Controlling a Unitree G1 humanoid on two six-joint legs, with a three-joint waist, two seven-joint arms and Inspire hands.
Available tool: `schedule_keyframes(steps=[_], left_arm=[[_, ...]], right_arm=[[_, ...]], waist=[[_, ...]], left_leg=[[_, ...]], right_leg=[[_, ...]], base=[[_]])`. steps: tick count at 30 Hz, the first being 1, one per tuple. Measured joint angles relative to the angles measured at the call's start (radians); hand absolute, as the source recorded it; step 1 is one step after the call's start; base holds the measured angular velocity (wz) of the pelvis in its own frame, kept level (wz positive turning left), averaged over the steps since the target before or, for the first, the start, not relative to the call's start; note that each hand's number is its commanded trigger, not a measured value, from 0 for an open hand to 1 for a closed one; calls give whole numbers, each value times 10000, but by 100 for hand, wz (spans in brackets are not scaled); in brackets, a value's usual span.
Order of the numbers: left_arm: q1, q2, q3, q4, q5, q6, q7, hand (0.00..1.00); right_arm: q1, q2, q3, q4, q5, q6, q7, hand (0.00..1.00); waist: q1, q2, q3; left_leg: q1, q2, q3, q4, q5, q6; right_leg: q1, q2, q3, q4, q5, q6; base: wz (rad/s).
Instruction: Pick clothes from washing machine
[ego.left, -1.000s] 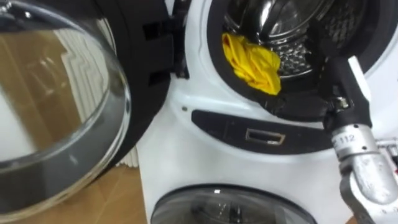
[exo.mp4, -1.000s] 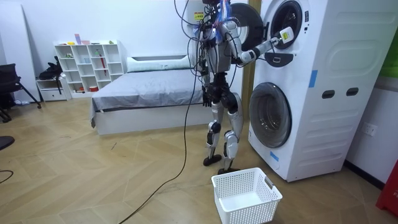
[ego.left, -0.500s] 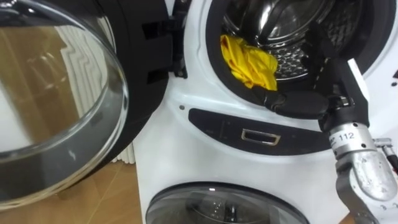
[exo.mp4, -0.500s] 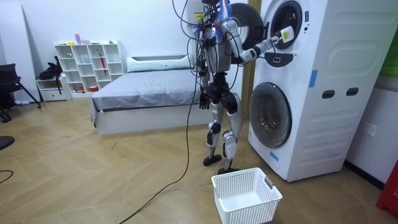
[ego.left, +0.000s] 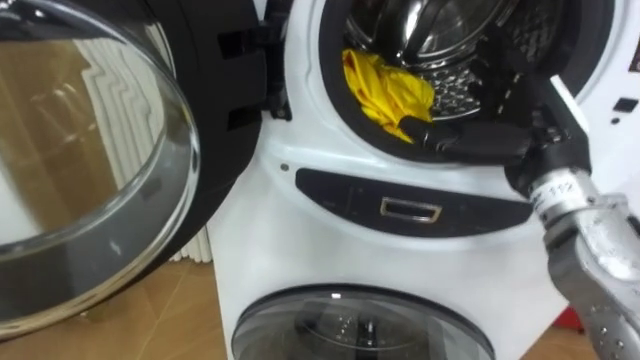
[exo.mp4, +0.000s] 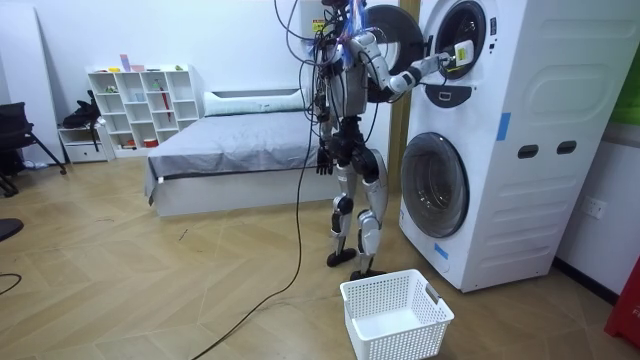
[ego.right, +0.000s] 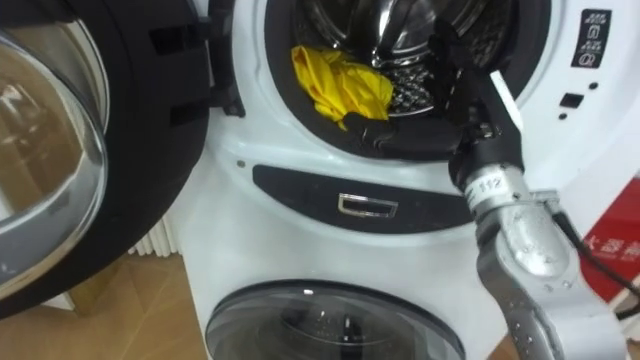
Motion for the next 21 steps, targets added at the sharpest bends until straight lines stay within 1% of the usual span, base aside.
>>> schedule_keyframes(steps=[3,6,8,10,12,14,16,21], left_arm=[[49,-2,13,-34,67,136,1,0],[53,-9,15,-47,82,224,1,0],[42,-17,26,-49,82,234,1,0],[48,-20,37,-124,86,296,1,0],[66,-16,-4,-262,65,443,2,0],[73,-13,-134,-362,64,596,3,0],[70,-13,-204,-405,74,692,4,0],[-10,-7,-214,-409,94,859,21,0]], right_arm=[[-9,0,-13,67,-27,139,2,0],[-10,0,-16,71,-37,171,1,0],[-10,0,-16,45,-104,216,1,0],[-34,0,-16,-35,-210,366,0,0],[-50,6,-1,-240,-586,756,-25,0],[-50,40,13,-374,-925,1022,-43,0],[-50,42,76,-426,-1300,1188,-28,0],[-52,278,121,-434,-2883,1685,11,0]], waist=[[-19,-94,-11],[-21,-172,11],[-23,-186,6],[-26,-199,-4],[12,-209,-12],[38,-205,-13],[67,-207,-15],[397,-213,-17]], left_leg=[[18,-5,-9,0,10,0],[20,-1,-15,0,14,-5],[5,-2,-14,1,13,-5],[-21,-2,-8,2,12,-4],[-7,-6,-6,-3,12,-5],[11,-5,-13,-6,12,-6],[33,-5,-24,-8,12,-6],[51,-7,-20,-7,33,-21]], right_leg=[[28,-3,-6,-9,19,14],[34,6,-8,-20,23,13],[10,4,-5,-14,22,12],[-19,6,8,-13,22,11],[-27,10,33,0,22,12],[-6,11,20,-4,22,13],[17,11,6,-4,22,12],[23,3,-3,19,33,-3]], base=[[0],[0],[0],[0],[0],[0],[0],[0]])
